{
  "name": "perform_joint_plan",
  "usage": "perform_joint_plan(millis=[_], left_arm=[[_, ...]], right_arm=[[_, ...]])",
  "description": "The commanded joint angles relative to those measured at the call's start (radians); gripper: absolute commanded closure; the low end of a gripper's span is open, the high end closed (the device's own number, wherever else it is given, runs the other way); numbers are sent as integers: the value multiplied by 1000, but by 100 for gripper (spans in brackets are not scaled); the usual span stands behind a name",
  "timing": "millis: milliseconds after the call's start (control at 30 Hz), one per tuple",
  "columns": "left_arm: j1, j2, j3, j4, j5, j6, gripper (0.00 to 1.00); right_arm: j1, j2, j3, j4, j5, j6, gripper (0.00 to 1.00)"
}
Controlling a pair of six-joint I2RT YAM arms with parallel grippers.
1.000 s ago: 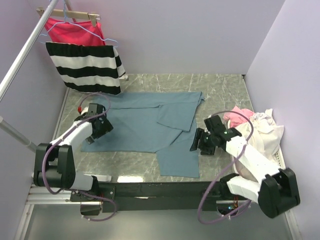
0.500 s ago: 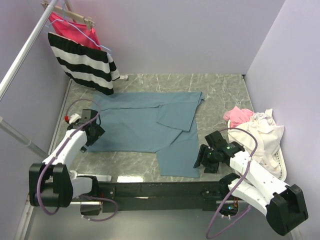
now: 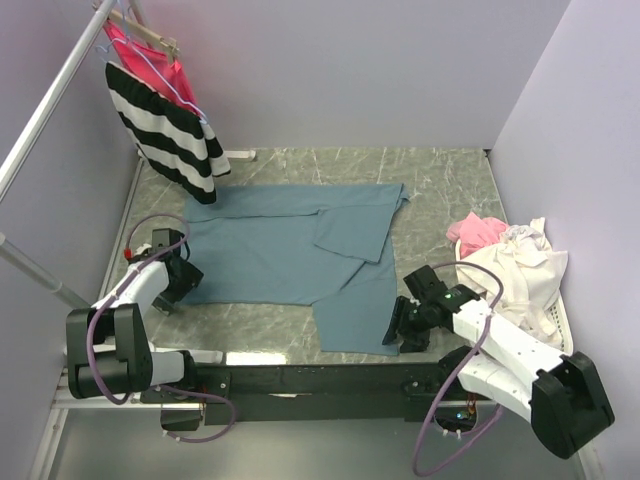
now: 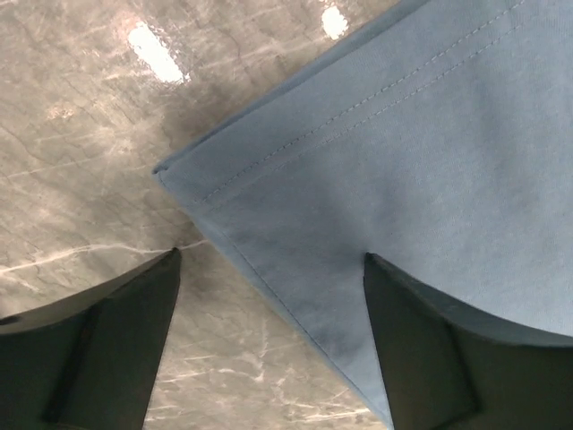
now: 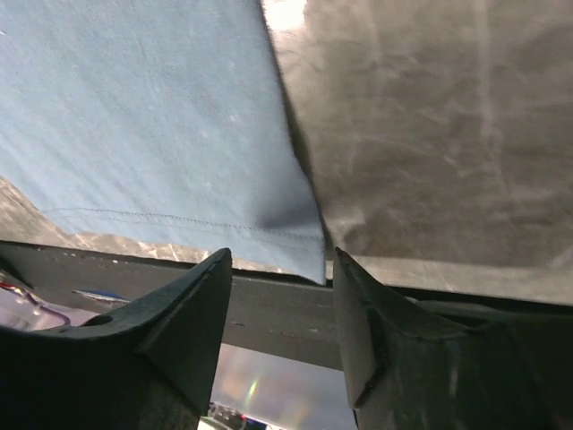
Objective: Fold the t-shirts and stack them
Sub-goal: Grap the side of the flattened tshirt closest away from the robot with both arms
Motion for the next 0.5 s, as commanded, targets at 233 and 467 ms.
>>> perform_joint_plan(millis=[233,467], left_arm=[[2,-9,-52,79,110,-3,81],[0,-18,-42,82,140,11,99]], right_arm=[[69,168,-2,184,-2,10,78],[70,101,72,97,145,19,100]])
